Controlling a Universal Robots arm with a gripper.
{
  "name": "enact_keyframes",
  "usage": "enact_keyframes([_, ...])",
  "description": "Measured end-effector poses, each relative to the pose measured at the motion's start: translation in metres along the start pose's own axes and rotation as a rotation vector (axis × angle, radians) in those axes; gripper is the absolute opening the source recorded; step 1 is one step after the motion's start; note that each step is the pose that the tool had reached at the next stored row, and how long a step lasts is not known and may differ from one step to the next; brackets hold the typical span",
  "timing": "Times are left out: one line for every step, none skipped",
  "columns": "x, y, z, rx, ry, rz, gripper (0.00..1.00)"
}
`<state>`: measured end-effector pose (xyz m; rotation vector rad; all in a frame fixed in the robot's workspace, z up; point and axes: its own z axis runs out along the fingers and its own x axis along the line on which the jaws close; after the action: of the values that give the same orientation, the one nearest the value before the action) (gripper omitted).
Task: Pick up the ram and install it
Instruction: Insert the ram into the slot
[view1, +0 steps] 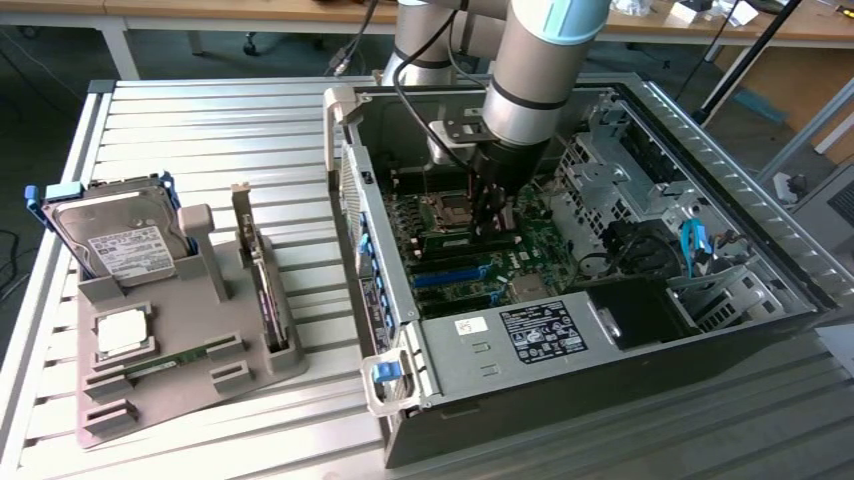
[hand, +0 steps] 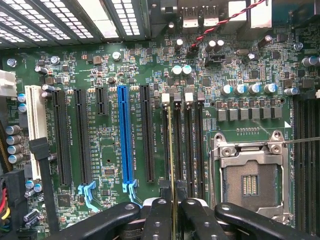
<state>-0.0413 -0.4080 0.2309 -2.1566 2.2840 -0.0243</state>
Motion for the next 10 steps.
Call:
enact_keyframes([0.0, 0.0, 0.0, 0.0, 0.0, 0.0, 0.14])
enact_keyframes([0.0, 0.0, 0.0, 0.0, 0.0, 0.0, 0.14])
enact_keyframes([0.0, 0.0, 0.0, 0.0, 0.0, -0.001, 0.14])
enact_keyframes([0.0, 0.0, 0.0, 0.0, 0.0, -0.002, 0.14])
enact_keyframes([0.0, 0.0, 0.0, 0.0001, -0.0001, -0.003, 0.14])
enact_keyframes([0.0, 0.0, 0.0, 0.0001, -0.0001, -0.004, 0.14])
enact_keyframes([0.0, 0.0, 0.0, 0.0001, -0.0001, -0.004, 0.14])
enact_keyframes([0.0, 0.0, 0.0, 0.0001, -0.0001, -0.006, 0.14])
enact_keyframes([0.0, 0.0, 0.0, 0.0001, -0.0001, -0.009, 0.14])
enact_keyframes([0.0, 0.0, 0.0, 0.0001, -0.0001, -0.01, 0.14])
